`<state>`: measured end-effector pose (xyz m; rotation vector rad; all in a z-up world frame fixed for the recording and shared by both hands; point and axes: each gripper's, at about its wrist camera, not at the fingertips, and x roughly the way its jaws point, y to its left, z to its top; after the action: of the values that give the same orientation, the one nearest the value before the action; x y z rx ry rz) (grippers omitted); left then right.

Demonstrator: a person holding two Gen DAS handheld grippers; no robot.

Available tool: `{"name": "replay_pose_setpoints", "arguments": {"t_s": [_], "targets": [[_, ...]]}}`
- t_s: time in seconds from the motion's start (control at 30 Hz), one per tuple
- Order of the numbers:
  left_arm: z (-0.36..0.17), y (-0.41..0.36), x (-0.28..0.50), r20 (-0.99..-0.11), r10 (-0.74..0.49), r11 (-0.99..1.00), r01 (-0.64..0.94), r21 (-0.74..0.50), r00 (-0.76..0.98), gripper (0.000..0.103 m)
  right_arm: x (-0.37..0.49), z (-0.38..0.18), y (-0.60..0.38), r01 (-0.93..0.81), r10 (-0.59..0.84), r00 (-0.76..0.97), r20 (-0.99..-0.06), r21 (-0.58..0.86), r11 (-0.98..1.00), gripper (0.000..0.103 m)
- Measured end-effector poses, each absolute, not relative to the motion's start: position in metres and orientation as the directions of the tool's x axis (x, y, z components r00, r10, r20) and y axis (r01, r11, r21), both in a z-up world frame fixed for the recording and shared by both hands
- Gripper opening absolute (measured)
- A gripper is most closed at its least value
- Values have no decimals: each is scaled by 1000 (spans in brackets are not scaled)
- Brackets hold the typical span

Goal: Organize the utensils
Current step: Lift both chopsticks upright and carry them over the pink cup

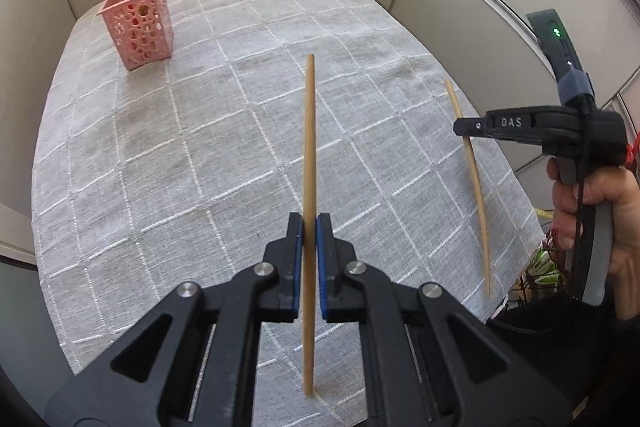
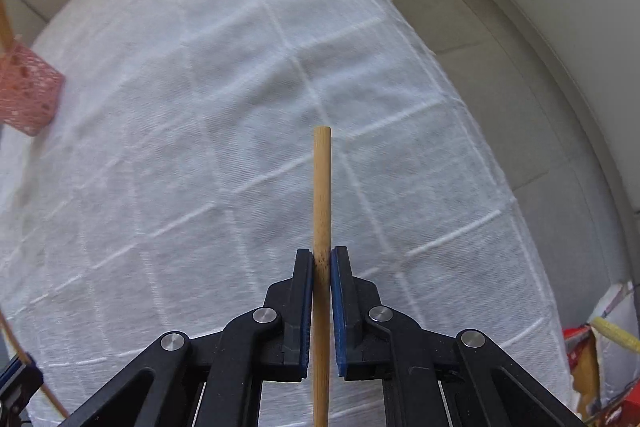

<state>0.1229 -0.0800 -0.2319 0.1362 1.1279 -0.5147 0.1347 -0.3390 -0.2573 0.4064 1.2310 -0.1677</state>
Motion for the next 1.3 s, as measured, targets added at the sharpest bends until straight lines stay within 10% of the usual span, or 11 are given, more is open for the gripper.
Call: {"name": "replay_pose_setpoints", "arguments": {"t_s": [0.83,1.3], "targets": [[-135,9,161,-623,-284,959,198,-205,729,8,120,-89,-224,-56,183,889,-421,296,954,8],[-103,41,195,-534,-202,972,103,-210,821,8,158,-73,-176,-108,208,925,-316,307,946,8]]}}
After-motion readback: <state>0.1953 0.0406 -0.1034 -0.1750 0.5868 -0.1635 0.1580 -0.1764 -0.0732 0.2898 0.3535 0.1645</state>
